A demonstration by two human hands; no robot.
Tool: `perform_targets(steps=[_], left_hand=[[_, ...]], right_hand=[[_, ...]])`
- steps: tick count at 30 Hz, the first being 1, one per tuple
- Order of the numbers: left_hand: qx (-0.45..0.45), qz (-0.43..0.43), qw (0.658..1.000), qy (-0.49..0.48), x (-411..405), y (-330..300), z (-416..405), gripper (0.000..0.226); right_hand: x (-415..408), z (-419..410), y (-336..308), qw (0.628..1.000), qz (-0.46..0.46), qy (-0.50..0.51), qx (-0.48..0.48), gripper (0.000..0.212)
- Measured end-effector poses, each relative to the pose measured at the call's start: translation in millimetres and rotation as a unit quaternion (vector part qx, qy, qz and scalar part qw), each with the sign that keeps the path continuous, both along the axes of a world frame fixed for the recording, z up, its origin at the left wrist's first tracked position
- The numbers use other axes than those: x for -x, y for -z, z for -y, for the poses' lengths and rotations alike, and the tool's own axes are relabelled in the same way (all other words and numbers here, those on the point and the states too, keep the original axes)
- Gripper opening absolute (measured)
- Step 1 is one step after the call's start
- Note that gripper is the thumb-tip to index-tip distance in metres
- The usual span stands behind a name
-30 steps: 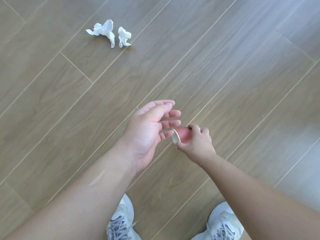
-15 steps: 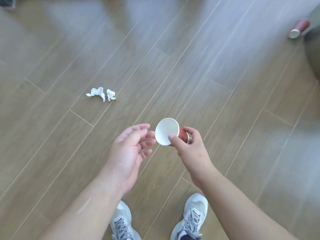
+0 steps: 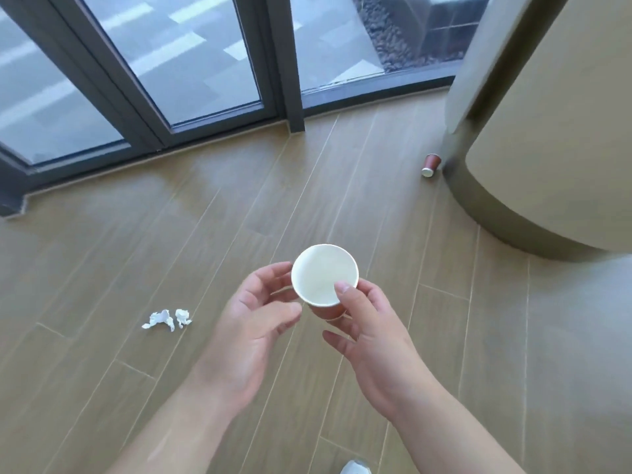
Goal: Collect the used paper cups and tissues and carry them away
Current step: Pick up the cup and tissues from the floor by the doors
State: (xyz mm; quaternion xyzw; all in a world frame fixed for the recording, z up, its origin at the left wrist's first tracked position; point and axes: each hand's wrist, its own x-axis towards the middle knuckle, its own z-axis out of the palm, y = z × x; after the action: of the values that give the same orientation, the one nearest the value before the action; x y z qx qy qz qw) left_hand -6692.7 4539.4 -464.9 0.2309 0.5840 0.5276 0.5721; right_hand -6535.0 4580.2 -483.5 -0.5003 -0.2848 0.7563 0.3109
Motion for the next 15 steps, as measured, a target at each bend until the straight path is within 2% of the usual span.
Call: perform_targets(steps=[3,7,11,15], left_hand=[[-0.037,-0.014,0.997,0.069,-16,-38,-24,0.066],[-0.067,-0.034,0.99,0.122,-26,-90,-65,0.064],[-0.102,-0.059,0.984,0.135,-31,-128,-110,0.06],[-0.12,-0.067,0.982,0.132,-20,-146,-155,0.062]], right_hand=[[-22,-23,-44,1.0,-0.019,0.018,0.003,0.061],[-37,-53,-100,0.999,-0.03,0.017,-0.01,0.055],[-33,-86,-143,0.999,-0.03,0.024,-0.026,0.061],[-20,-125,-170,0.998,-0.045,0.029,-0.014,0.057]])
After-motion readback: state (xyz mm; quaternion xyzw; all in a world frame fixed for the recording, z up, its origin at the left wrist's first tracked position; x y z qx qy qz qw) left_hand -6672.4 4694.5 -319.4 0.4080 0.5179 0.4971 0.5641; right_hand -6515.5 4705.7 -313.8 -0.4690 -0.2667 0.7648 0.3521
